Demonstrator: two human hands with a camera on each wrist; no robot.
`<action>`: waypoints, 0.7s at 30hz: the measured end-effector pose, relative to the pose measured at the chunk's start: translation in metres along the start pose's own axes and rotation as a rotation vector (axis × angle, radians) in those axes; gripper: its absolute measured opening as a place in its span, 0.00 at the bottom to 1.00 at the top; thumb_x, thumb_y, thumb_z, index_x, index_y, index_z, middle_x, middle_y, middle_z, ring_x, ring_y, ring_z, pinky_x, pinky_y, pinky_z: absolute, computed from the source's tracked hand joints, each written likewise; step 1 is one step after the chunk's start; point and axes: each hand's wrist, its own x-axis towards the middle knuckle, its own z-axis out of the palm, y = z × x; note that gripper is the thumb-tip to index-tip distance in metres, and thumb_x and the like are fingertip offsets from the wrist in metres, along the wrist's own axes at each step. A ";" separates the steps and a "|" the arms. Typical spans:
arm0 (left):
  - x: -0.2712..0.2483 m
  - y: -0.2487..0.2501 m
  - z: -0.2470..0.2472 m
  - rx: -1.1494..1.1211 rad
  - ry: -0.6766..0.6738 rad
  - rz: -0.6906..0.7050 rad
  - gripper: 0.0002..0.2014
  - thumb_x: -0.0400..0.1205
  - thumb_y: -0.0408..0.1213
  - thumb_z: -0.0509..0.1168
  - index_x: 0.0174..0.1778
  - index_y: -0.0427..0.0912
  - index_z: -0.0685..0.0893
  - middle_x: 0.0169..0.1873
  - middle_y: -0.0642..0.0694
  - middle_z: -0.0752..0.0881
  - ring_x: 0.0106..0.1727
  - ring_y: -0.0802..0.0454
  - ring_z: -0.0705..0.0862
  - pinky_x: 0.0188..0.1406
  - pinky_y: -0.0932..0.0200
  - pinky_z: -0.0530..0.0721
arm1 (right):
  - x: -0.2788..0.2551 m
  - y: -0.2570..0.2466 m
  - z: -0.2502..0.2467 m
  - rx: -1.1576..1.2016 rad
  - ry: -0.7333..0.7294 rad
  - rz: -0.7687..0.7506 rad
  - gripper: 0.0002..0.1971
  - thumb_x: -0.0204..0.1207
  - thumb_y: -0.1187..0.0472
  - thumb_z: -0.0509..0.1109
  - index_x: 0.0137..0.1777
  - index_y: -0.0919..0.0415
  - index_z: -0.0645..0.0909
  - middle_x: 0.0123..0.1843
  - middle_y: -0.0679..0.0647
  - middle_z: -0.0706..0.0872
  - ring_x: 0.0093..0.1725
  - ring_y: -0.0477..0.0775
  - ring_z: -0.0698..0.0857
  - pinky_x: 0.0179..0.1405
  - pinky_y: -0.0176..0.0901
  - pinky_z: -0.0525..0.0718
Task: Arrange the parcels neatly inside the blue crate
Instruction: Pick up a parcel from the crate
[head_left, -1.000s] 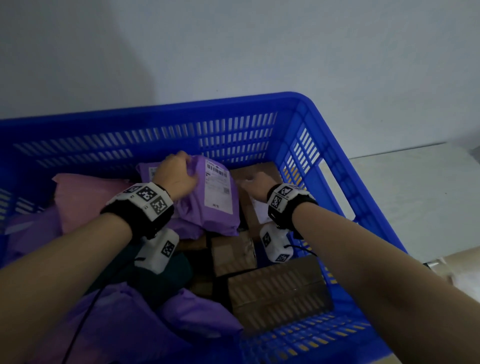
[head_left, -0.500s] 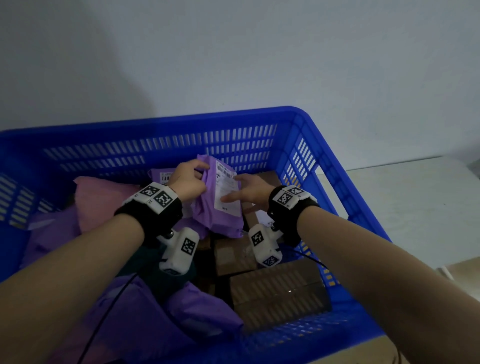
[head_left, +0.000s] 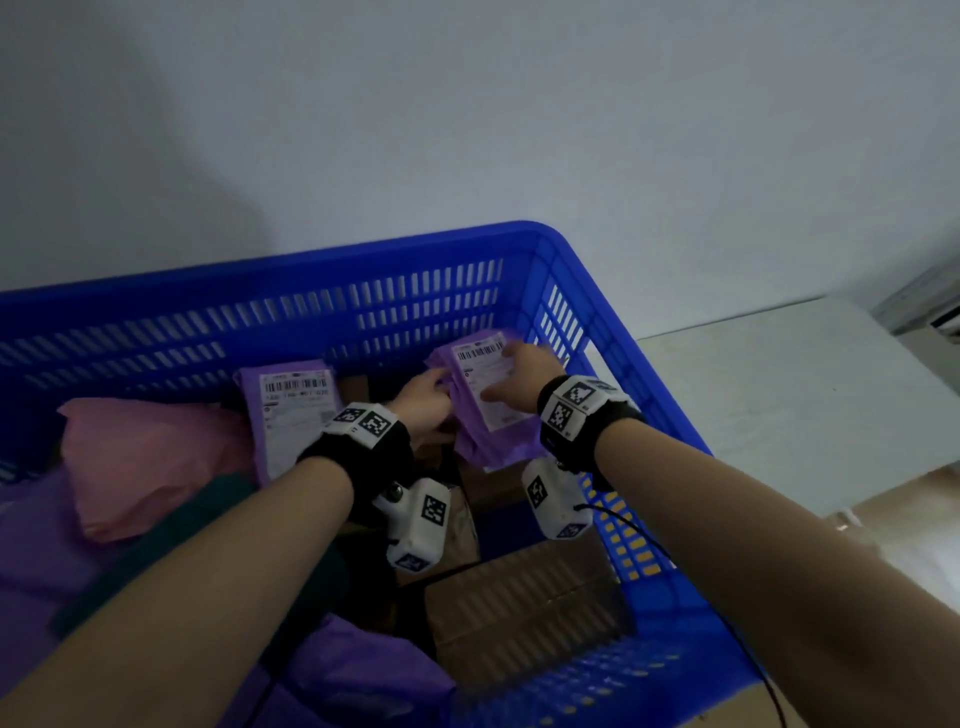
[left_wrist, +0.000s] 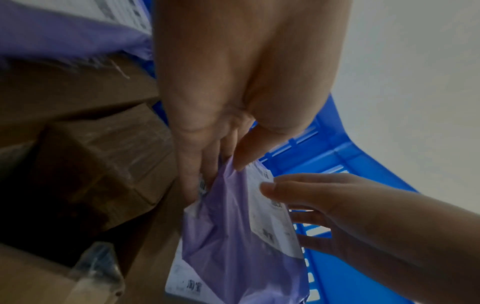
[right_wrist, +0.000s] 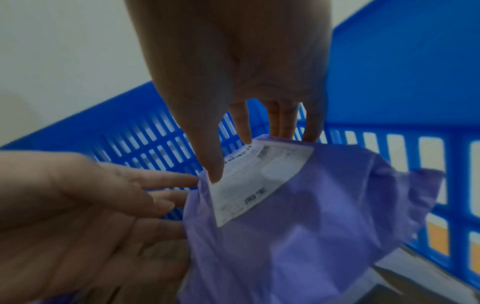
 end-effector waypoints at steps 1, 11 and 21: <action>0.005 -0.002 0.002 -0.012 -0.001 -0.010 0.25 0.83 0.24 0.56 0.74 0.49 0.71 0.70 0.42 0.79 0.69 0.38 0.78 0.68 0.36 0.78 | 0.003 0.002 0.003 -0.022 -0.006 0.010 0.36 0.70 0.52 0.76 0.76 0.57 0.66 0.74 0.63 0.68 0.72 0.66 0.72 0.69 0.55 0.78; -0.005 0.011 -0.047 0.365 0.172 0.107 0.25 0.83 0.25 0.58 0.78 0.39 0.68 0.69 0.37 0.77 0.70 0.41 0.77 0.55 0.65 0.77 | 0.009 -0.012 0.006 -0.124 -0.033 -0.047 0.36 0.71 0.49 0.75 0.76 0.60 0.66 0.77 0.66 0.66 0.72 0.68 0.72 0.71 0.57 0.76; -0.066 -0.011 -0.141 0.425 0.559 0.085 0.18 0.80 0.25 0.62 0.66 0.35 0.81 0.64 0.36 0.83 0.65 0.39 0.81 0.62 0.53 0.79 | -0.035 -0.100 0.062 0.160 -0.371 -0.283 0.34 0.75 0.55 0.74 0.78 0.65 0.66 0.75 0.60 0.75 0.72 0.59 0.76 0.66 0.46 0.76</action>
